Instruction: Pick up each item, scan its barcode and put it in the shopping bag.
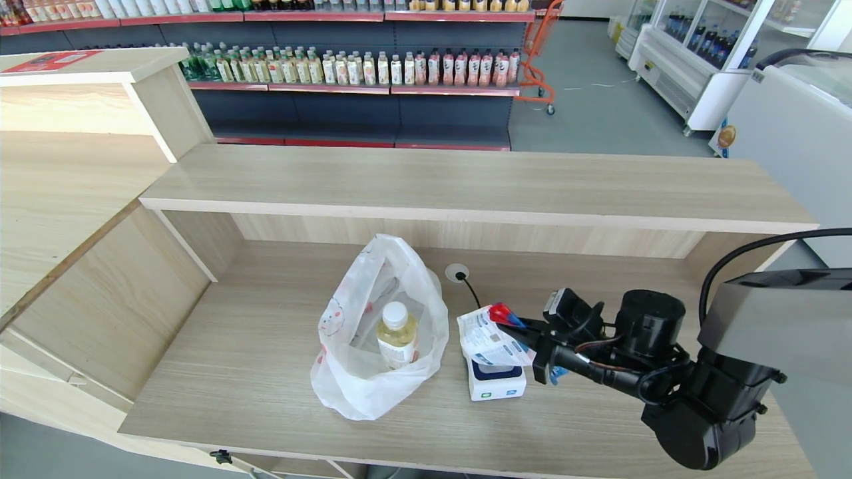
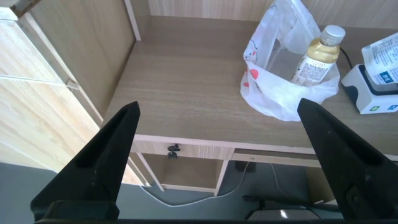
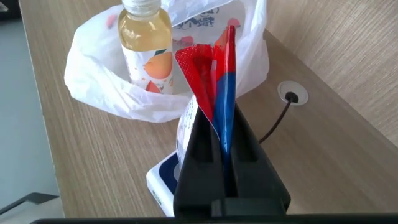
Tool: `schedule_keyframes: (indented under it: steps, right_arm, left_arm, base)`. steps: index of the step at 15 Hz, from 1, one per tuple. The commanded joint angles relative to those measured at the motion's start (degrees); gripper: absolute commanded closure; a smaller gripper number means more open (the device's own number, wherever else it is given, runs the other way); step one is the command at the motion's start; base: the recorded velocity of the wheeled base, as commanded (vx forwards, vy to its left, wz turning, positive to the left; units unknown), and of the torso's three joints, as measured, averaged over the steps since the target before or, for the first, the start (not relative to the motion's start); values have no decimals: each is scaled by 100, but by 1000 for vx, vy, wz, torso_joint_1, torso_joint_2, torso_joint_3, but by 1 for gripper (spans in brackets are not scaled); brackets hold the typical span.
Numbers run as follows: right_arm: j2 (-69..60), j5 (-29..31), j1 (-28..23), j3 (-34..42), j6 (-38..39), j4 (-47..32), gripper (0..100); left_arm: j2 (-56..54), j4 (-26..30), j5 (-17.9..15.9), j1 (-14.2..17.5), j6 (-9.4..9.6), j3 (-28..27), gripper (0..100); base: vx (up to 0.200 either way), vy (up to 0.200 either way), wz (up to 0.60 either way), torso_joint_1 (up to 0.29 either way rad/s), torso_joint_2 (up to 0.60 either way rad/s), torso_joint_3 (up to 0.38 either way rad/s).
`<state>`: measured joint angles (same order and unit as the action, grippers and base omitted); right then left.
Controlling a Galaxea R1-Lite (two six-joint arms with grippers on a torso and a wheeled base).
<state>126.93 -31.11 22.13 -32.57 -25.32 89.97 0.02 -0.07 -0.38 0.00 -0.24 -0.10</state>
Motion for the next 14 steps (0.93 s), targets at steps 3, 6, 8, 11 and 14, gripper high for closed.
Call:
schedule_keyframes:
  steps: [3, 6, 8, 11, 14]
  right_arm:
    - [43, 0, 2, -118, 1, 3, 100]
    - [51, 0, -7, -197, 10, 3, 100]
    - [51, 0, -24, -206, 27, 3, 100]
    - [-441, 105, -59, -162, 950, 3, 100]
    - [-1118, 624, -332, -311, 2409, -339, 100]
  left_arm:
    - [-2, -1, -6, 0, -2, 1, 0]
    - [-2, -1, -6, 0, -2, 1, 0]
    - [-2, -1, 3, 0, -2, 1, 0]
    - [-2, -1, -6, 0, -2, 1, 0]
    - [-2, -1, -6, 0, -2, 1, 0]
  base:
    - [0, 0, 0, 0, 0, 0]
    - [0, 0, 0, 0, 0, 0]
    - [0, 0, 0, 0, 0, 0]
    - [0, 0, 0, 0, 0, 0]
    - [0, 0, 0, 0, 0, 0]
